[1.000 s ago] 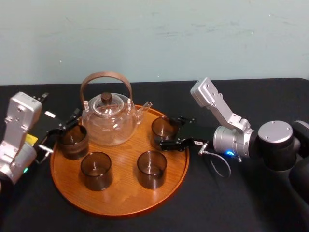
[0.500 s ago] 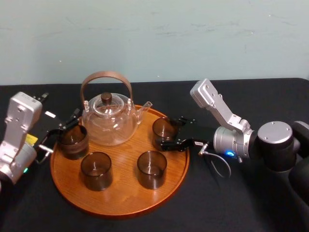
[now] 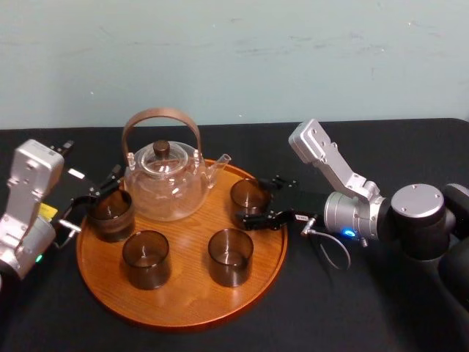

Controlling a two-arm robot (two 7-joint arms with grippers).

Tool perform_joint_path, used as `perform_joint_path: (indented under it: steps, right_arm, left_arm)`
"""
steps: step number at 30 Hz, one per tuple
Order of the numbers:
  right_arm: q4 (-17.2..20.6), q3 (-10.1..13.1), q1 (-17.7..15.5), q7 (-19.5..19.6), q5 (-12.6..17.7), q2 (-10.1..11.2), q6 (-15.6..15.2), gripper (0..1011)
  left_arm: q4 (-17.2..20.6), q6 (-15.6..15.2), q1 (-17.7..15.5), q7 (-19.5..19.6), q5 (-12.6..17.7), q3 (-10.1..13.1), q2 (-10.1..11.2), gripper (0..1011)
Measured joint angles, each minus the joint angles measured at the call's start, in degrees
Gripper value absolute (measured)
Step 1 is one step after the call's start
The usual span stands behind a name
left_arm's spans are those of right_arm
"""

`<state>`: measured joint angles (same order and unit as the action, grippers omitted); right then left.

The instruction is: Pick up the glass from the table and place it on the tray.

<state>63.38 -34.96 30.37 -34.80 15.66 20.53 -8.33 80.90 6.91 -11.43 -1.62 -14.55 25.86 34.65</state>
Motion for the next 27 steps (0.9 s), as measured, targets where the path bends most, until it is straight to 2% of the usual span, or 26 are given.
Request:
perform_joint_path:
  steps: [16, 27]
  right_arm:
    - [0.1, 0.1, -0.1, -0.2, 0.2, 0.0, 0.0, 1002]
    - [5.3, 2.6, -1.9, -0.9, 3.0, 2.4, -0.7, 1002]
  left_arm:
    - [0.0, 0.0, 0.0, 0.0, 0.0, 0.0, 0.0, 1001]
    - [0.0, 0.0, 0.0, 0.0, 0.0, 0.0, 0.0, 1001]
